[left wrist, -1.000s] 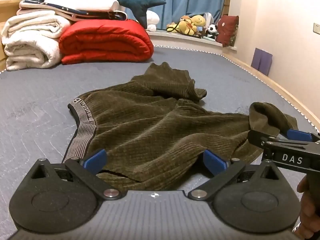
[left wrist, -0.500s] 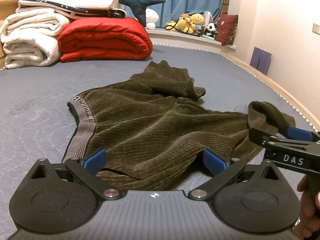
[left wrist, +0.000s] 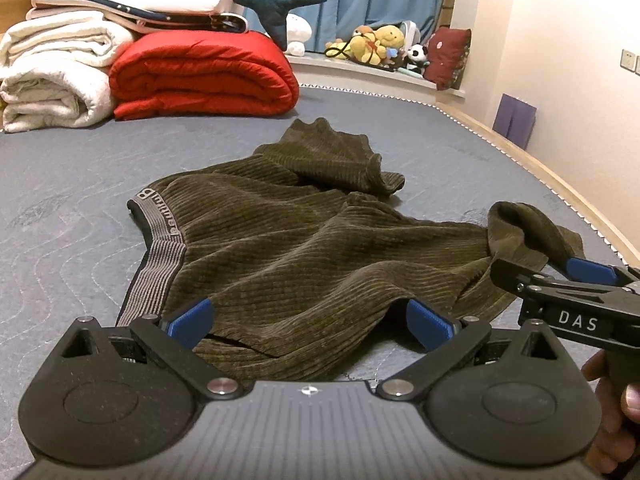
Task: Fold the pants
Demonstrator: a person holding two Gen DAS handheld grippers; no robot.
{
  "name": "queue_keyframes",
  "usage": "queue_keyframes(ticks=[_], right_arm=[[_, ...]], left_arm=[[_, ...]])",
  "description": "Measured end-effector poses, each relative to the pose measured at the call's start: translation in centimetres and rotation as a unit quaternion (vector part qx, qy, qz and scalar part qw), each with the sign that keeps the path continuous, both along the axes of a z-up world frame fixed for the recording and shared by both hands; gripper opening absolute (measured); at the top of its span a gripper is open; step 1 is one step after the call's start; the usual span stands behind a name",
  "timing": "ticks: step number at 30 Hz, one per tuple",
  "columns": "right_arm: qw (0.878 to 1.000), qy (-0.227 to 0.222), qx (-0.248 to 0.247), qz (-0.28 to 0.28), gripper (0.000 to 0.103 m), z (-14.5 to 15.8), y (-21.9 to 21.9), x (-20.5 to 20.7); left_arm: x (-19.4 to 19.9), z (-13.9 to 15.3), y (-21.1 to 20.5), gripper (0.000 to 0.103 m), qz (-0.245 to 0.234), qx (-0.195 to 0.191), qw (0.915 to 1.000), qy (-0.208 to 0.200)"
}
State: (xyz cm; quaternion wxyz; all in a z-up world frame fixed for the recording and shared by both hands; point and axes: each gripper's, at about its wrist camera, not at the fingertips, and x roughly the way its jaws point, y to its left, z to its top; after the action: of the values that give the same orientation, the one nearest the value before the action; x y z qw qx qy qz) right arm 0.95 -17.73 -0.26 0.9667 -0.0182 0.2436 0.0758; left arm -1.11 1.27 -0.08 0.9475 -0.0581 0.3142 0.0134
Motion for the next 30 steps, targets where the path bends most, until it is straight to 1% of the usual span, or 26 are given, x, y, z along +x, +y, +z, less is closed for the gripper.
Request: queue_keyframes(ticks=[7,13,16,19,21,23,25,27,28,30], right_arm=[[1.000,0.001,0.001,-0.001,0.102,-0.02,0.08,-0.07],[1.000,0.007,0.000,-0.004,0.102,-0.14,0.07,0.04],[1.000,0.010,0.002,-0.009,0.102,-0.20,0.03,0.14],[1.000,0.012,0.004,-0.013,0.102,-0.27,-0.12,0.18],[1.000,0.013,0.007,-0.013,0.102,-0.29,-0.21,0.23],[1.000,0.013,0.011,-0.008,0.102,-0.30,-0.26,0.17],[1.000,0.009,0.012,-0.002,0.102,-0.32,-0.18,0.04],[1.000,0.003,0.008,0.004,0.102,-0.27,0.05,-0.15],[1.000,0.000,0.006,0.006,0.102,-0.23,0.14,-0.23],[1.000,-0.007,0.004,0.008,0.100,-0.11,0.28,-0.35]], left_arm=[[-0.20,0.17,-0.13,0.103,-0.003,-0.001,1.0000,-0.005],[-0.25,0.27,-0.05,0.100,-0.004,-0.003,1.0000,-0.005],[-0.24,0.29,-0.05,0.098,-0.006,-0.002,1.0000,-0.003],[-0.21,0.26,-0.14,0.093,-0.009,-0.003,1.0000,-0.001],[-0.21,0.24,-0.19,0.086,-0.011,-0.003,0.9999,-0.001],[-0.22,0.21,-0.18,0.083,-0.013,-0.004,0.9999,-0.001],[-0.24,0.20,-0.11,0.077,-0.015,-0.007,0.9999,-0.001],[-0.26,0.21,-0.08,0.068,-0.019,-0.009,0.9998,-0.001],[-0.25,0.22,-0.08,0.066,-0.021,-0.010,0.9997,-0.002],[-0.20,0.23,-0.02,0.053,-0.025,-0.012,0.9996,-0.003]])
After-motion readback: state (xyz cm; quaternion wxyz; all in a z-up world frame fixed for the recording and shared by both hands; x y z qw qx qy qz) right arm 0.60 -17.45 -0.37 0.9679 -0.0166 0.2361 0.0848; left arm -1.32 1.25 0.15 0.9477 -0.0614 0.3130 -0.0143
